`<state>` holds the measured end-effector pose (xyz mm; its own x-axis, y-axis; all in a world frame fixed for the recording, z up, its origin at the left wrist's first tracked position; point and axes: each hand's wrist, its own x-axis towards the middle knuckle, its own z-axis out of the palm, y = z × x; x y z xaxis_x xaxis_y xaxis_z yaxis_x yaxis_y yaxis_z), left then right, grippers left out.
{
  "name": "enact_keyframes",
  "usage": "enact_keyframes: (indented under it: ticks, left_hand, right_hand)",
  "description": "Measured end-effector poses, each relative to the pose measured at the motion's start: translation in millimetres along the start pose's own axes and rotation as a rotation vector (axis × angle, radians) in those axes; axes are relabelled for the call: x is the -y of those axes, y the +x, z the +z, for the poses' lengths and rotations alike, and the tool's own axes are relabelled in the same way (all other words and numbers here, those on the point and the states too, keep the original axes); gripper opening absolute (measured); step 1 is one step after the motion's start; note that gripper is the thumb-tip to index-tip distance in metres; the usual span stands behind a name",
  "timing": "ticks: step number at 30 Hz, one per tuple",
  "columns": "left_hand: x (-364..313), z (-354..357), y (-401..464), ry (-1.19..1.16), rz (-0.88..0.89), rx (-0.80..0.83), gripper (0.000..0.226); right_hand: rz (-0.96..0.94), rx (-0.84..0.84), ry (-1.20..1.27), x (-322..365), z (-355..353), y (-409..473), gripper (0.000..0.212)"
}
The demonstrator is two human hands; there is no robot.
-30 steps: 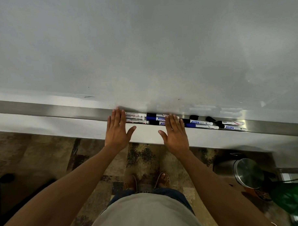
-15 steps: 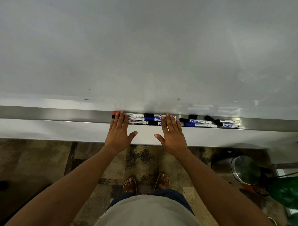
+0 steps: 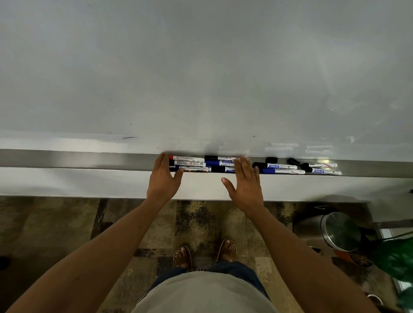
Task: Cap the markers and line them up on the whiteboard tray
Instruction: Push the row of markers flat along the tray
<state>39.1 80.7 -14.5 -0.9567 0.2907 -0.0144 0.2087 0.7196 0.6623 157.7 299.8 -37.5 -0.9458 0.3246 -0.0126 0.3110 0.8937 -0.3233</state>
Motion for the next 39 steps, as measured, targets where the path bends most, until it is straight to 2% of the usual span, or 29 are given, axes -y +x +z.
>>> enact_keyframes:
  ticks: [7, 11, 18, 26, 31, 37, 39]
  left_hand:
    - [-6, -8, 7, -0.164, -0.060, -0.086, 0.021]
    - [-10, -17, 12, -0.244, -0.235, -0.120, 0.018]
    - [-14, -19, 18, -0.224, -0.291, -0.044, 0.036]
    - [-9, -21, 20, -0.151, -0.227, 0.020, 0.022]
    - [-13, -22, 16, -0.147, -0.201, 0.008, 0.021]
    - [-10, -17, 13, -0.112, -0.106, -0.045, 0.014]
    - [-12, -13, 12, -0.072, -0.057, -0.068, 0.020]
  right_hand:
    - [0.138, -0.177, 0.460, 9, -8, 3, 0.061]
    - [0.353, -0.275, 0.611, 13, -13, 11, 0.056]
    - [0.390, -0.216, 0.567, 16, -18, 25, 0.053]
    - [0.420, -0.161, 0.591, 15, -23, 29, 0.049]
    - [0.350, -0.140, 0.556, 12, -25, 25, 0.050]
    - [0.318, -0.238, 0.493, 5, -25, 13, 0.043]
    - [0.312, -0.302, 0.490, 0, -26, 7, 0.036]
